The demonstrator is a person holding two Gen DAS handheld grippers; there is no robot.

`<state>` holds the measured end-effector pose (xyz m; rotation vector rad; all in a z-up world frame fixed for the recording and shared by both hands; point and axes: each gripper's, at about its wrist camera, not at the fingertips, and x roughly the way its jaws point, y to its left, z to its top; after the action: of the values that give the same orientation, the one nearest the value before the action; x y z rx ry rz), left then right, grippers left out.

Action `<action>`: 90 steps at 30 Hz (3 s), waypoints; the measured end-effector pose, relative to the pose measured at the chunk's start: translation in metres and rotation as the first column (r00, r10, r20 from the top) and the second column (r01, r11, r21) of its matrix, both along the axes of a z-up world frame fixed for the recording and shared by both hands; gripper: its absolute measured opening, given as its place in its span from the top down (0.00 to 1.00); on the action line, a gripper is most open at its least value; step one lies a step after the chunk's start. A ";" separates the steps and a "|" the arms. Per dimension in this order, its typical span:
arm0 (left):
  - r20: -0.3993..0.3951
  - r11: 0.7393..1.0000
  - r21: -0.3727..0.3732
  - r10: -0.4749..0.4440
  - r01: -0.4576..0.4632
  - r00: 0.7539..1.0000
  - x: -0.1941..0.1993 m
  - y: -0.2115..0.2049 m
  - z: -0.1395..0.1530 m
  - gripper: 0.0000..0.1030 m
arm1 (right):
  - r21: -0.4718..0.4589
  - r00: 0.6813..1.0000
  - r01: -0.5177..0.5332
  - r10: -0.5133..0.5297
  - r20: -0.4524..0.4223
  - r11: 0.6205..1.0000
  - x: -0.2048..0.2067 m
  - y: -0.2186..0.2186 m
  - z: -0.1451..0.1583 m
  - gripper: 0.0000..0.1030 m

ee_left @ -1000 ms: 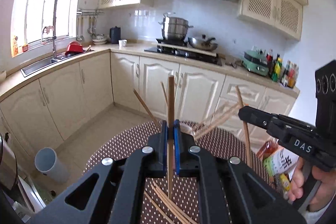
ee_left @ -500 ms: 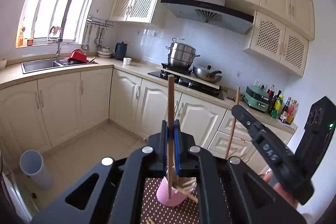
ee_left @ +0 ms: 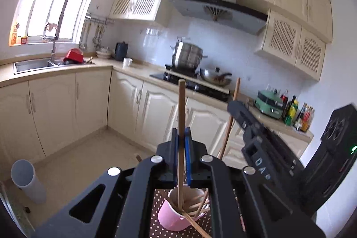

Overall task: Organize utensils
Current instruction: 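Open both grippers to drop the chopsticks into the pink cup, then move both open grippers down to the remaining chopsticks on the table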

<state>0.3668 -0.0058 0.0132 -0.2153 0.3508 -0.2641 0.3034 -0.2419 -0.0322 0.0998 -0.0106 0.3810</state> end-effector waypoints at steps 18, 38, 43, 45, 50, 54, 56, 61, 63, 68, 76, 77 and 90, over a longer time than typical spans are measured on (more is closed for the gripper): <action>-0.090 0.996 0.071 -0.044 0.051 0.995 0.010 -0.012 -0.038 0.94 | -0.024 0.997 -0.040 0.038 -0.062 0.999 -0.004 -0.013 -0.018 0.94; -0.125 0.999 0.033 0.008 -0.004 0.992 -0.030 0.019 -0.041 0.39 | -0.130 0.980 -0.063 0.037 -0.194 0.990 -0.048 -0.019 -0.046 0.77; -0.079 0.998 0.045 0.044 -0.041 0.996 -0.061 0.026 -0.033 0.34 | -0.104 0.983 -0.053 0.034 -0.180 0.993 -0.069 -0.027 -0.035 0.45; -0.062 0.998 0.045 0.053 -0.050 0.997 -0.073 0.028 -0.029 0.33 | -0.105 0.984 -0.050 0.031 -0.177 0.993 -0.077 -0.029 -0.031 0.45; -0.010 0.993 0.059 0.100 -0.099 0.995 -0.107 0.034 -0.021 0.31 | -0.126 0.991 -0.005 -0.013 -0.135 0.992 -0.105 -0.036 -0.023 0.45; -0.002 0.991 0.073 0.111 -0.111 0.994 -0.129 0.037 -0.020 0.29 | -0.128 0.991 0.016 -0.033 -0.132 0.992 -0.122 -0.042 -0.020 0.45; -0.009 0.989 0.088 0.118 -0.116 0.993 -0.137 0.038 -0.024 0.29 | -0.138 0.990 0.017 -0.037 -0.137 0.990 -0.131 -0.045 -0.021 0.44; -0.075 0.991 0.074 0.117 -0.112 0.990 -0.149 0.046 -0.044 0.29 | -0.146 0.984 0.015 -0.041 -0.175 0.989 -0.143 -0.053 -0.029 0.44; -0.122 0.992 0.057 0.118 -0.111 0.985 -0.148 0.050 -0.056 0.29 | -0.147 0.980 0.016 -0.044 -0.194 0.989 -0.146 -0.054 -0.035 0.43; -0.239 0.994 0.050 0.106 -0.097 0.965 -0.143 0.051 -0.091 0.29 | -0.153 0.965 0.004 -0.044 -0.260 0.988 -0.153 -0.059 -0.055 0.44; -0.455 0.996 0.048 0.084 -0.070 0.887 -0.124 0.041 -0.147 0.29 | -0.199 0.908 -0.069 -0.021 -0.418 0.978 -0.148 -0.054 -0.097 0.40; -0.494 0.996 0.052 0.083 -0.066 0.866 -0.119 0.038 -0.157 0.30 | -0.204 0.901 -0.076 -0.021 -0.433 0.976 -0.148 -0.053 -0.101 0.40; -0.674 1.000 0.019 0.029 -0.022 0.739 -0.081 0.017 -0.216 0.91 | -0.222 0.771 -0.223 0.032 -0.637 0.949 -0.132 -0.043 -0.152 0.40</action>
<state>0.2863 0.0110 -0.2030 -0.3048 1.0800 -0.1465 0.1716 -0.2854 -0.1843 -0.0660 0.7246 0.4691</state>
